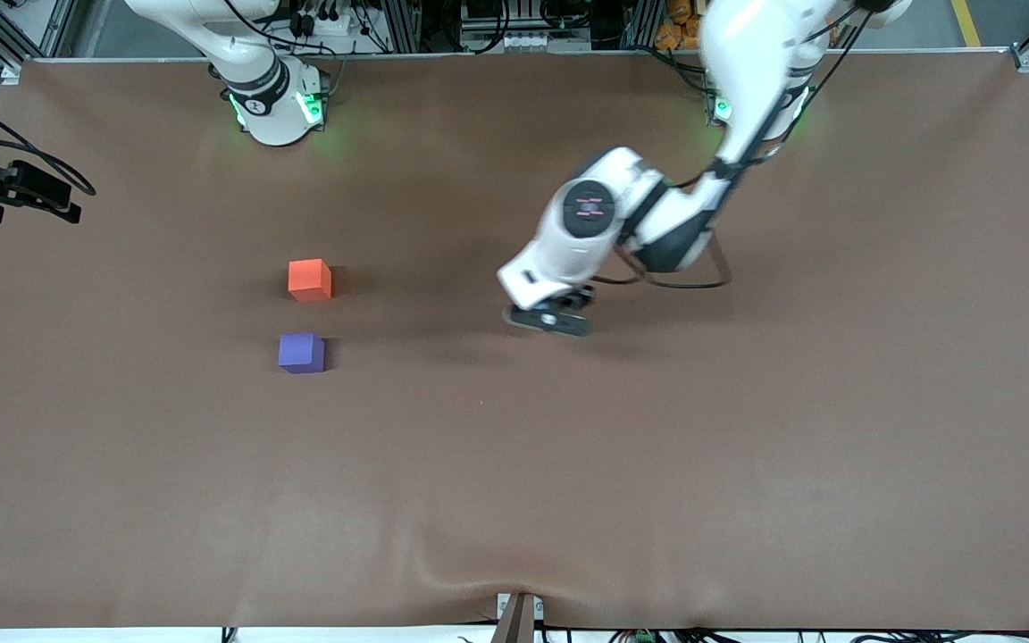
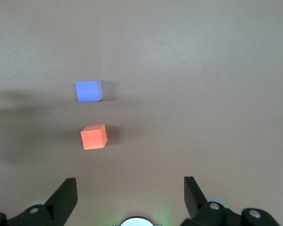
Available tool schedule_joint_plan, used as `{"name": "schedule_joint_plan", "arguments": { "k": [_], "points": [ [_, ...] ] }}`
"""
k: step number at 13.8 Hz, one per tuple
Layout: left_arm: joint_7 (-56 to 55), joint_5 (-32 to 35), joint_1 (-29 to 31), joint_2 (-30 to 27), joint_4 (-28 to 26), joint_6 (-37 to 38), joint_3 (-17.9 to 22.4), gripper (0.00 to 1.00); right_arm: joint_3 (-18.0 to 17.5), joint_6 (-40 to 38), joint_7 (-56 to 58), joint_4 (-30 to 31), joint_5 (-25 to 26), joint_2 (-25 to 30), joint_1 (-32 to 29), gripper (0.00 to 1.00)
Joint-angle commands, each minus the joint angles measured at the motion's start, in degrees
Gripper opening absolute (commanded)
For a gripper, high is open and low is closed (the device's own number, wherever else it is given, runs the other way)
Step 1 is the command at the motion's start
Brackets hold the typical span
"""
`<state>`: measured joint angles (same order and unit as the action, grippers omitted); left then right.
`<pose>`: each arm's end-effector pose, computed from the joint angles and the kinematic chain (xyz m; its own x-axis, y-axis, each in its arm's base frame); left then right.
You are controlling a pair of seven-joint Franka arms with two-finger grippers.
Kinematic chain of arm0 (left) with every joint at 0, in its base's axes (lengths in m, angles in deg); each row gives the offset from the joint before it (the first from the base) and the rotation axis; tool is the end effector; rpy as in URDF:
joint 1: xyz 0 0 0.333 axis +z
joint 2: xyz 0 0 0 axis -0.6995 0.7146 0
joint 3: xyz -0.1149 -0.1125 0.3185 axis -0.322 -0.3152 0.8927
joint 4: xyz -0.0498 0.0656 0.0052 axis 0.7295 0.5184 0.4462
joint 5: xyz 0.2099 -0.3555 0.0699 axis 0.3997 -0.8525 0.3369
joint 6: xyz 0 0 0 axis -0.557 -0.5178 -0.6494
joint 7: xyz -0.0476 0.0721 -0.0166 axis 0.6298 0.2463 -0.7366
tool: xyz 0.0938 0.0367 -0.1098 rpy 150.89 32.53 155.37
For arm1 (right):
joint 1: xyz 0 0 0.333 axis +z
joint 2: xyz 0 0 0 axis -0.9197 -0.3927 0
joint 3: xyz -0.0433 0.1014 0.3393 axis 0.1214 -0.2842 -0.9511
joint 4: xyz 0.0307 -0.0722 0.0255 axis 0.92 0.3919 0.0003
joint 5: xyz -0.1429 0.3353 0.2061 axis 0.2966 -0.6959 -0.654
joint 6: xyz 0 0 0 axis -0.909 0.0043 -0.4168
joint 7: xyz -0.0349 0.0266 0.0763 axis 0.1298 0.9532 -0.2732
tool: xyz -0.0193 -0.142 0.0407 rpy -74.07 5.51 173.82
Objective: Place blue block between orange and purple blocks
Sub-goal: 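Carry the blue block toward the table middle with the left gripper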
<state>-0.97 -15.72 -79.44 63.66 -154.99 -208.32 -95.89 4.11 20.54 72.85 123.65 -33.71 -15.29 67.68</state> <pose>0.5086 -0.5504 0.2472 0.9875 -0.1493 -0.0501 -0.1403 -0.9786 0.1506 0.5474 -0.0324 0.6202 0.9950 -0.0085 -0.0997 -0.0099 -0.9999 -0.0135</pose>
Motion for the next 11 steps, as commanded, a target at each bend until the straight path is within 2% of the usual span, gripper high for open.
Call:
{"name": "schedule_joint_plan", "arguments": {
  "k": [1, 3, 5, 7, 9, 11],
  "points": [
    [-5.6, 0.1, -8.2, 7.1, 8.3, 1.5, 4.8, 0.0, -0.2, -0.4, -0.9, -0.1, 0.2, -1.5, 3.8, 1.0],
    [-8.4, 0.0, -11.4, 9.3, 9.6, 1.4, 6.4, 0.0, -0.2, -0.4, -1.8, 0.1, 0.1, -3.4, 7.4, 1.0],
    [-9.7, 0.1, -12.1, 10.7, 10.8, 0.8, 6.5, 0.0, -0.3, 0.2, -2.4, 0.7, -0.9, -6.6, 9.5, 1.0],
    [-9.9, -0.1, -12.1, 12.5, 13.4, 0.6, 6.4, 0.0, -0.3, 2.2, -2.4, 1.8, -5.9, -9.0, 9.1, 1.0],
    [-10.4, 0.0, -12.1, 13.2, 14.2, 0.1, 6.5, 0.99, -0.3, 5.9, -2.4, 4.2, -8.6, -9.6, 10.8, 1.0],
    [-11.0, 0.0, -12.1, 12.6, 14.4, -0.1, 6.5, 1.0, -0.3, 9.0, -2.4, 5.5, -8.6, -11.8, 15.1, 1.0]
  ]
}}
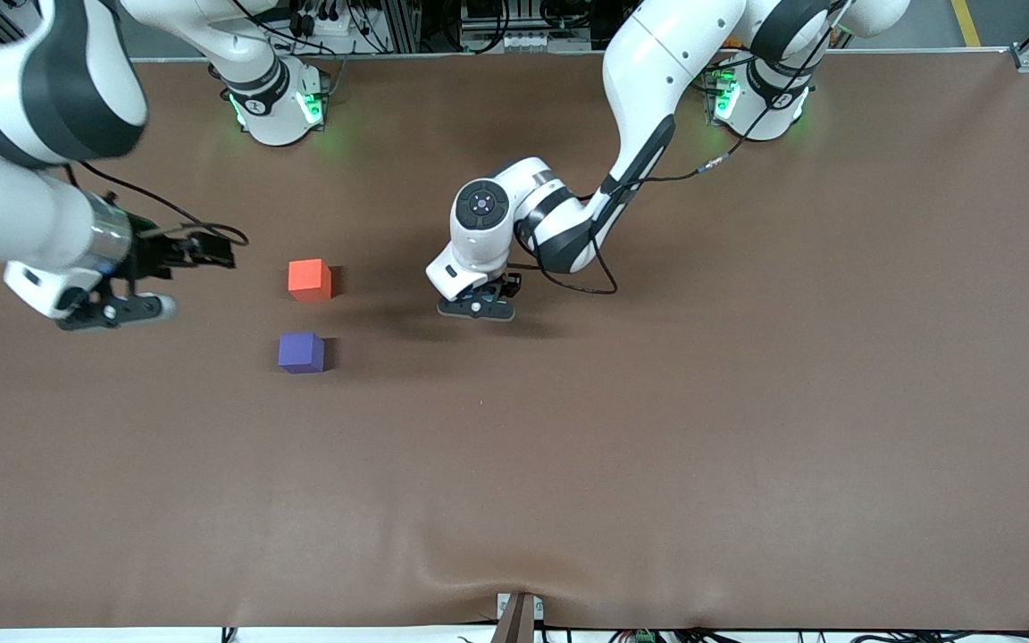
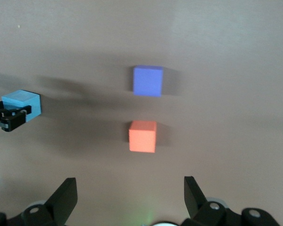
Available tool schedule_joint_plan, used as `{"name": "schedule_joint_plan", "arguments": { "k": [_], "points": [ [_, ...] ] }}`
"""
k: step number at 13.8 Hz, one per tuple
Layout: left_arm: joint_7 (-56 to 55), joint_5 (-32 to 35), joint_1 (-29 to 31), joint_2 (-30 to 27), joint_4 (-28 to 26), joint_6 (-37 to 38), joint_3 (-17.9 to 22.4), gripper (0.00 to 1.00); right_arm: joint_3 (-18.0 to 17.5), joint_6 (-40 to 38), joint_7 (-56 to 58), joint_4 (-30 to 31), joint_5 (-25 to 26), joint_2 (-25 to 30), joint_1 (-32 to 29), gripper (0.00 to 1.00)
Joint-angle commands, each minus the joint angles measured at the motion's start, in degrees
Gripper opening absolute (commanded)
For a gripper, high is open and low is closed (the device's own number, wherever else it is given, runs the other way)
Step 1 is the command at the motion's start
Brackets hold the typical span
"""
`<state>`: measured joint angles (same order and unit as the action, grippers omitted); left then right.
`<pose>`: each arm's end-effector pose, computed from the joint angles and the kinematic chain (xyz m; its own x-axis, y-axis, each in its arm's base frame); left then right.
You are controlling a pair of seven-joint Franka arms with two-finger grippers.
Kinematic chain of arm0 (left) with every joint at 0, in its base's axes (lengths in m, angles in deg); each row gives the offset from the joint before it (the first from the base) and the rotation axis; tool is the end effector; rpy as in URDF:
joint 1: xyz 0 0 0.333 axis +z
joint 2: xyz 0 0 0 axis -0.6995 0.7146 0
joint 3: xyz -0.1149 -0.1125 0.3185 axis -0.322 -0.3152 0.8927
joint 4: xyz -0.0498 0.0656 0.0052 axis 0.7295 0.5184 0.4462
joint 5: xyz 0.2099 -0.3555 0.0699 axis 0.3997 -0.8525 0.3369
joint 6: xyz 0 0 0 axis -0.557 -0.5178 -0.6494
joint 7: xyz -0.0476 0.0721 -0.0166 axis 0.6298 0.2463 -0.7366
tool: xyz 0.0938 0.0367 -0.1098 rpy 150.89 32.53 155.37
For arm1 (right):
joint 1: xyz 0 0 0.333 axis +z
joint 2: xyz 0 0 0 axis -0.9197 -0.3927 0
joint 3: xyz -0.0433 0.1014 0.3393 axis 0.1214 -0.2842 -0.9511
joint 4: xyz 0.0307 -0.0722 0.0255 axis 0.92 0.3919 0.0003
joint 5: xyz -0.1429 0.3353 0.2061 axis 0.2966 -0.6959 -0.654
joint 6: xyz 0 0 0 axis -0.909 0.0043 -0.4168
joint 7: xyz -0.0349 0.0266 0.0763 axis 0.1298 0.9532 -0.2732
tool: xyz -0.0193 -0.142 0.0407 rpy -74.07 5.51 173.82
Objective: Place blue block between orange and purple blocks
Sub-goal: 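Set down the blue block with the left gripper while the right gripper approaches, then grasp the blue block with the right gripper while the left gripper withdraws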
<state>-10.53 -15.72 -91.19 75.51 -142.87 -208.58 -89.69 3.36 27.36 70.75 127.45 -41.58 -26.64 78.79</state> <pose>0.4768 -0.6343 0.1801 0.9958 -0.0813 -0.0427 -0.0761 -0.9909 0.1106 0.5925 0.1114 0.4827 0.9585 0.1518 -0.2415 0.1227 -0.9837 -0.1314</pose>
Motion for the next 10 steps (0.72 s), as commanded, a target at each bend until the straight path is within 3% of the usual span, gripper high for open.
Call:
{"name": "schedule_joint_plan", "arguments": {
  "k": [1, 3, 6, 10],
  "points": [
    [-2.3, 0.1, -0.2, -0.8, 2.2, 0.3, 0.4, 1.0, 0.5, 3.4, -0.5, 2.2, -0.8, -1.5, 5.4, 1.0],
    [-3.0, 0.4, 4.1, -6.6, 1.0, 3.3, 1.3, 1.0, 0.5, 7.6, -0.5, 4.4, -2.6, -2.3, 7.6, 1.0],
    [-2.5, 0.4, 12.8, -16.4, 0.2, 13.7, 1.4, 1.0, 0.5, 16.6, -2.4, 10.3, -5.0, -3.9, 12.2, 1.0],
    [7.3, 0.1, 23.7, -26.1, 0.2, 27.5, 1.0, 1.0, 0.5, 25.0, -17.6, 11.0, -4.9, -7.9, 24.4, 1.0]
  ]
}}
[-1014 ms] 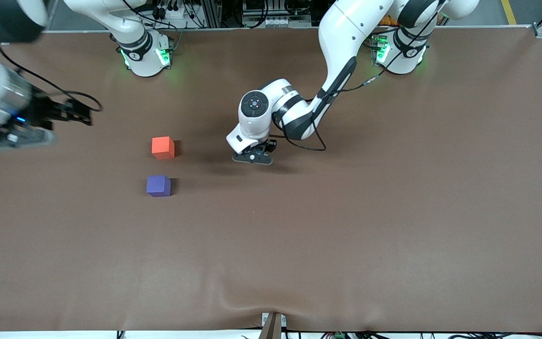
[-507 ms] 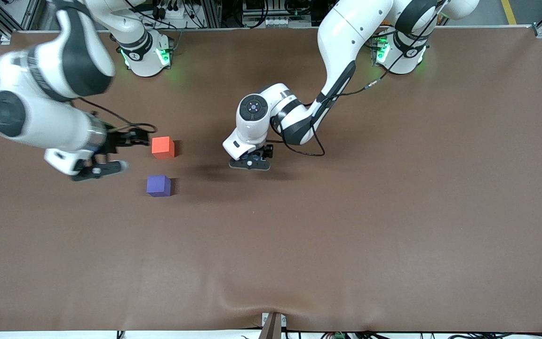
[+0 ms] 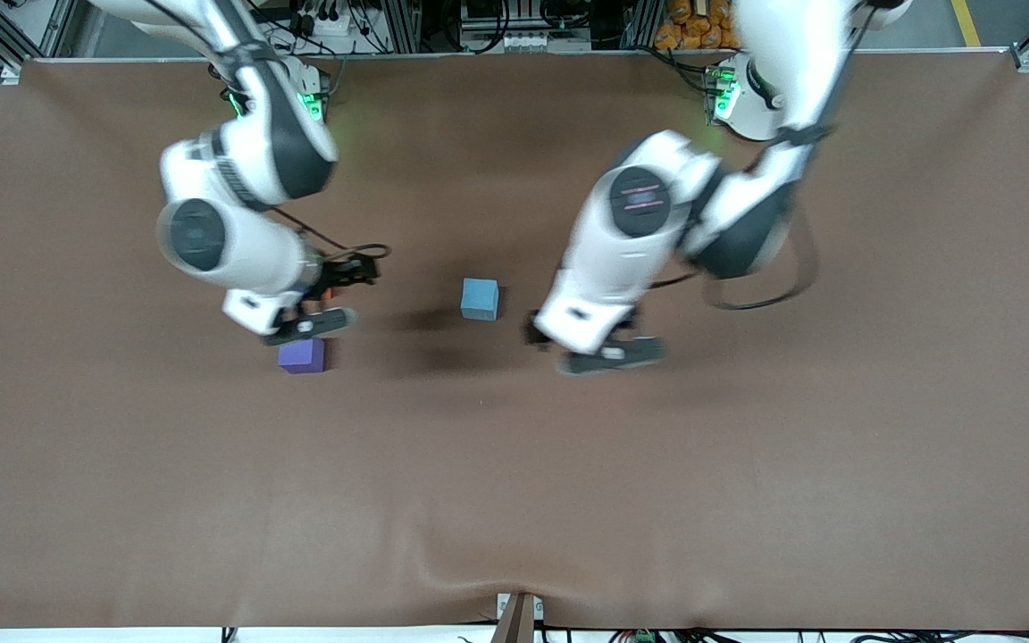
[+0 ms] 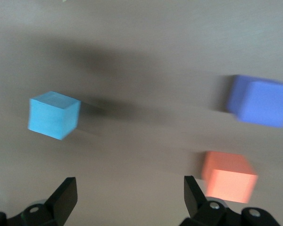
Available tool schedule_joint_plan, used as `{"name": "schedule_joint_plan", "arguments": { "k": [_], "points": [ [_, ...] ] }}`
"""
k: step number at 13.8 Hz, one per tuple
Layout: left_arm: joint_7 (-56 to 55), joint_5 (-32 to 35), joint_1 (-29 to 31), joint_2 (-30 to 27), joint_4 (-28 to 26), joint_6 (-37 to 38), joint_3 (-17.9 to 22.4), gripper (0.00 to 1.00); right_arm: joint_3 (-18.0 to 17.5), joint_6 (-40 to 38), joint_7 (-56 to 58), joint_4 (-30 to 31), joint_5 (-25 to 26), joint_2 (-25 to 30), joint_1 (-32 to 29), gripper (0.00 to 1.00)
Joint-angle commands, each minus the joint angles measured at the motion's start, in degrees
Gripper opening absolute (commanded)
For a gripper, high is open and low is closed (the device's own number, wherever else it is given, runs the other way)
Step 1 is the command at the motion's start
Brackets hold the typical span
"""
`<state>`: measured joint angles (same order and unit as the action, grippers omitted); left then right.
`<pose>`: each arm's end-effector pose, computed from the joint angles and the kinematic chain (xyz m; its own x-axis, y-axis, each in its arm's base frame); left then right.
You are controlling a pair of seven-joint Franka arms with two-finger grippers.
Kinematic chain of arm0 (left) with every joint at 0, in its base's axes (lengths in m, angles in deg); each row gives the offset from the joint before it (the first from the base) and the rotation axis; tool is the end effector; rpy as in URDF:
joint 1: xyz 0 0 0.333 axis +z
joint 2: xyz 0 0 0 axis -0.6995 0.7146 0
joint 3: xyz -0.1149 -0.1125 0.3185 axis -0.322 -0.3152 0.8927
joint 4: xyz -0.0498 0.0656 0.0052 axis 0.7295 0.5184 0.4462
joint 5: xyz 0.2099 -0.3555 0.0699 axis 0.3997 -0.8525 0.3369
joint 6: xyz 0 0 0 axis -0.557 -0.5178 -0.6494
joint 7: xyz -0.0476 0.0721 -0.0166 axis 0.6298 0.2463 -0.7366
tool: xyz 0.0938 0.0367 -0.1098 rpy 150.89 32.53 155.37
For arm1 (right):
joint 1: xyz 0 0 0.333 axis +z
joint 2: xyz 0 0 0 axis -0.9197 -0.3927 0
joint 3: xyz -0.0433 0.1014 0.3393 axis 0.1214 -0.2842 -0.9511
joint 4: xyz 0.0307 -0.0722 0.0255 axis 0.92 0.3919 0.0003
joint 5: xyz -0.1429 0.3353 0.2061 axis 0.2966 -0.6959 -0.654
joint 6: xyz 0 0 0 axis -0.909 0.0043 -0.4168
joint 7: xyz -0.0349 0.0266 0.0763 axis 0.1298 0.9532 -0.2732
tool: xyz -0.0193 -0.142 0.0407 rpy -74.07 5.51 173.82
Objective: Place blue block between orange and purple blocks
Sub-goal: 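Grasp the blue block with the right gripper while the left gripper withdraws, then carry the blue block with the right gripper toward the orange block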
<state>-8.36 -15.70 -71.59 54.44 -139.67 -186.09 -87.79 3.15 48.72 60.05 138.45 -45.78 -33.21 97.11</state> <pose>0.6415 -0.4007 0.4552 0.9753 0.2200 0.0195 0.2172 -0.9715 0.0951 0.5459 0.3051 0.3442 0.9556 0.2062 -0.2105 0.1812 -0.9746 -0.1318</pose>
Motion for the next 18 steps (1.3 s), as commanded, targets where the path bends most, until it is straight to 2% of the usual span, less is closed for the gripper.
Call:
{"name": "schedule_joint_plan", "arguments": {
  "k": [1, 4, 9, 13, 18],
  "points": [
    [10.6, -0.5, 7.1, -6.6, -3.3, 7.8, -1.0, 1.0, 0.7, 6.9, -8.9, -0.1, -0.7, -3.6, 8.2, 1.0],
    [15.7, -0.4, 13.3, -12.4, -7.2, 11.6, -1.1, 1.0, 0.7, 14.6, -12.0, -1.3, -0.8, -9.3, 11.7, 1.0],
    [28.7, 0.0, 22.2, -18.7, -12.2, 12.1, -1.0, 1.0, 0.7, 19.1, -12.4, -2.5, -0.8, -13.9, 13.0, 1.0],
    [29.3, 0.3, 24.5, -22.6, -14.9, 12.3, -1.0, 1.0, 0.7, 24.0, -18.0, -2.6, -0.9, -17.1, 15.8, 1.0],
    [31.9, -0.5, 25.4, -27.3, -14.7, 17.2, -1.0, 1.0, 0.7, 26.0, -22.3, -2.5, -0.9, -18.7, 17.1, 1.0]
  ]
}}
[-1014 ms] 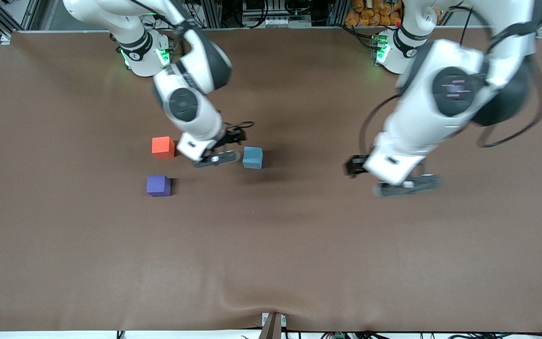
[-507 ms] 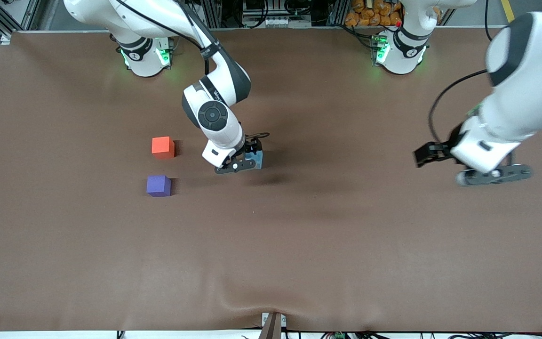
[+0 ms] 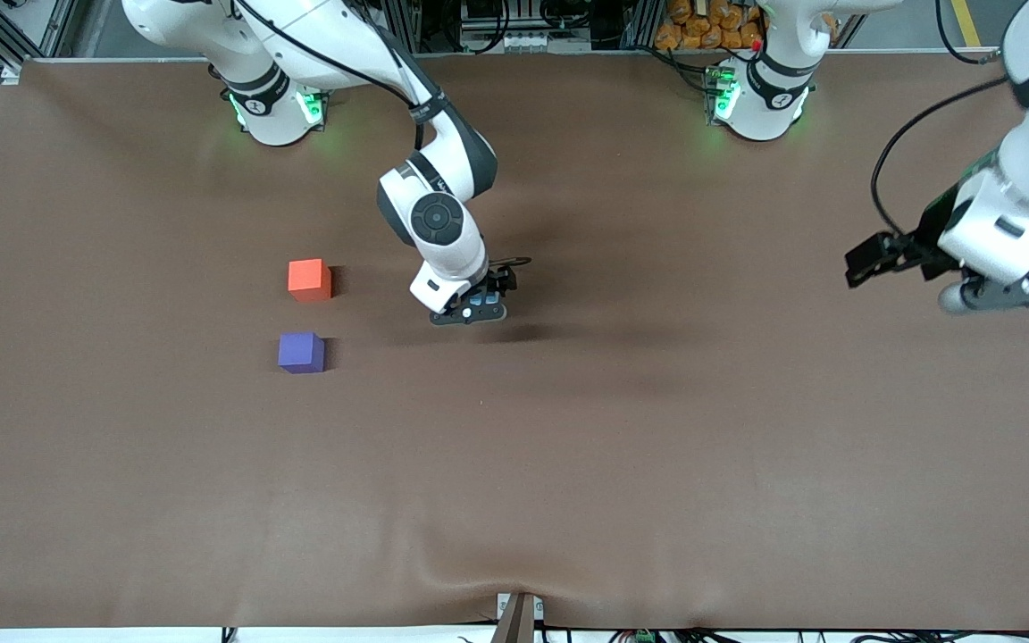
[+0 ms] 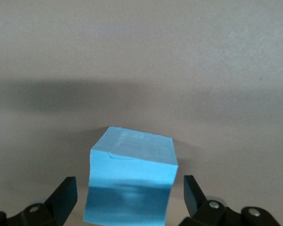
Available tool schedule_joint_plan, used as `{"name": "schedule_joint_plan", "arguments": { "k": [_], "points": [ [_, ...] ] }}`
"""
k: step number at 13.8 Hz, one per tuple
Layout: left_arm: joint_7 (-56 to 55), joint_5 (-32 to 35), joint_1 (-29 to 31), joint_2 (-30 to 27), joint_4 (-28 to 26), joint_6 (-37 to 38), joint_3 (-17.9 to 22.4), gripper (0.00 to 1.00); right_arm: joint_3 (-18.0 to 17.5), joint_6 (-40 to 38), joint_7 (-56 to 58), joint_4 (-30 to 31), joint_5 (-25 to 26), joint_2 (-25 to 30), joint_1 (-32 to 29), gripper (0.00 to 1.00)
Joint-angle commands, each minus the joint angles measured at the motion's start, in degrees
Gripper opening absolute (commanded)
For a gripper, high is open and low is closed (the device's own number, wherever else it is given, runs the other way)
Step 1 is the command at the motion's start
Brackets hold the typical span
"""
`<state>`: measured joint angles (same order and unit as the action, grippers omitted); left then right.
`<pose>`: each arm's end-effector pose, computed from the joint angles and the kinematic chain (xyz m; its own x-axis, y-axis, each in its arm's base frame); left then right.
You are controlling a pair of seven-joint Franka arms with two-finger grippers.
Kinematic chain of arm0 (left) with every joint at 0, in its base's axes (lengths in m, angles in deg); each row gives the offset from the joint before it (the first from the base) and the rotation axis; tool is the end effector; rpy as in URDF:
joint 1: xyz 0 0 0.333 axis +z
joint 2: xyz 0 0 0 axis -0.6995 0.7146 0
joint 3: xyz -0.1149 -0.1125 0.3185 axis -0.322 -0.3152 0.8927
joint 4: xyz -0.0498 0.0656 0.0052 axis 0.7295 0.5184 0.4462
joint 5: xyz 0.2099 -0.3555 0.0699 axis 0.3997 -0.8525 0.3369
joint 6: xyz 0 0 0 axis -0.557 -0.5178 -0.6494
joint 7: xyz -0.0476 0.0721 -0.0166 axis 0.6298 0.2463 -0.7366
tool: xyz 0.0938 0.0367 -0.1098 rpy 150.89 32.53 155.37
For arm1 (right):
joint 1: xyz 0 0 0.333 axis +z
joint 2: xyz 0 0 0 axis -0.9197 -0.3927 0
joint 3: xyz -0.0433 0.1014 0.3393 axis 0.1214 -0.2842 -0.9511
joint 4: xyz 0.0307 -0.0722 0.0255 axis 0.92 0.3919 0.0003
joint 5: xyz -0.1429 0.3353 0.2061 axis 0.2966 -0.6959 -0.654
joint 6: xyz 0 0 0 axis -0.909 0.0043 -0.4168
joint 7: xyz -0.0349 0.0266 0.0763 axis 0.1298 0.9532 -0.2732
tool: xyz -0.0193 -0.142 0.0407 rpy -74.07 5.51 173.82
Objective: Place blue block between orange and purple blocks
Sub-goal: 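Carry the blue block with the right gripper toward the orange block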
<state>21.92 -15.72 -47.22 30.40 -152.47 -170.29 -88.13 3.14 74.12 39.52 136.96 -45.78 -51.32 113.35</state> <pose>0.5988 -0.0939 0.6014 0.9953 0.0968 -0.0037 0.0969 -0.9952 0.0134 0.4893 0.4732 0.1790 0.9938 0.0729 -0.0836 0.0663 -0.9947 -0.0789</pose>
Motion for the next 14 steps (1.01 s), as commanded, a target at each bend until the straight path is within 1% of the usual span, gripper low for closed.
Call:
{"name": "schedule_joint_plan", "arguments": {
  "k": [1, 2, 3, 4, 5, 6, 7, 9, 11, 13, 14],
  "points": [
    [2.3, -0.5, 1.4, -3.5, -2.0, 1.9, -0.6, 1.0, 0.7, 0.7, -2.3, -1.0, -0.9, -0.9, 1.3, 0.84],
    [3.4, -0.5, 1.9, -3.4, -1.9, 1.9, -0.6, 1.0, 0.7, 0.7, -2.3, -1.0, -0.9, -0.9, 1.3, 0.52],
    [3.4, -0.4, 1.9, -3.4, -1.9, 1.9, -0.5, 1.0, 0.7, 0.6, -2.3, -1.0, -0.9, -0.8, 1.1, 0.34],
    [3.5, -0.2, 1.9, -3.3, -1.9, 1.9, -0.5, 1.0, 0.7, -0.2, -2.3, -0.9, -0.9, 0.3, 0.6, 0.3],
    [3.6, 0.3, 1.9, -3.3, -1.9, 1.9, -0.5, 1.0, 0.9, -1.7, -2.3, -0.6, -0.9, 1.9, 0.2, 0.29],
    [3.8, 0.4, 1.9, -3.3, -2.0, 1.9, -0.5, 1.0, 0.9, -5.3, -2.0, -0.7, -0.9, 4.5, -1.6, 0.29],
    [3.9, 0.4, 1.9, -3.2, -2.0, 1.9, -0.5, 1.0, 0.9, -8.7, -1.6, -0.7, -0.9, 7.3, -4.2, 0.29],
    [4.0, 0.5, 1.8, -3.0, -2.1, 1.9, -0.5, 1.0, 1.4, -12.6, -1.6, 1.0, -0.6, 13.1, -8.7, 0.3],
    [5.3, 0.5, 1.9, -3.1, -2.1, 1.9, -0.5, 1.0, 1.5, -13.0, -1.1, 5.4, 0.1, 18.2, -13.8, 0.3],
    [6.4, 0.5, 1.9, -3.2, -2.1, 2.0, -0.3, 1.0, 1.6, -12.9, 3.0, 11.1, 0.4, 22.4, -16.9, 0.3],
    [6.6, 0.5, 2.0, -3.3, -2.1, 2.0, -0.3, 1.0, 1.6, -12.6, 5.1, 13.8, 0.8, 23.6, -18.2, 0.3]
  ]
}}
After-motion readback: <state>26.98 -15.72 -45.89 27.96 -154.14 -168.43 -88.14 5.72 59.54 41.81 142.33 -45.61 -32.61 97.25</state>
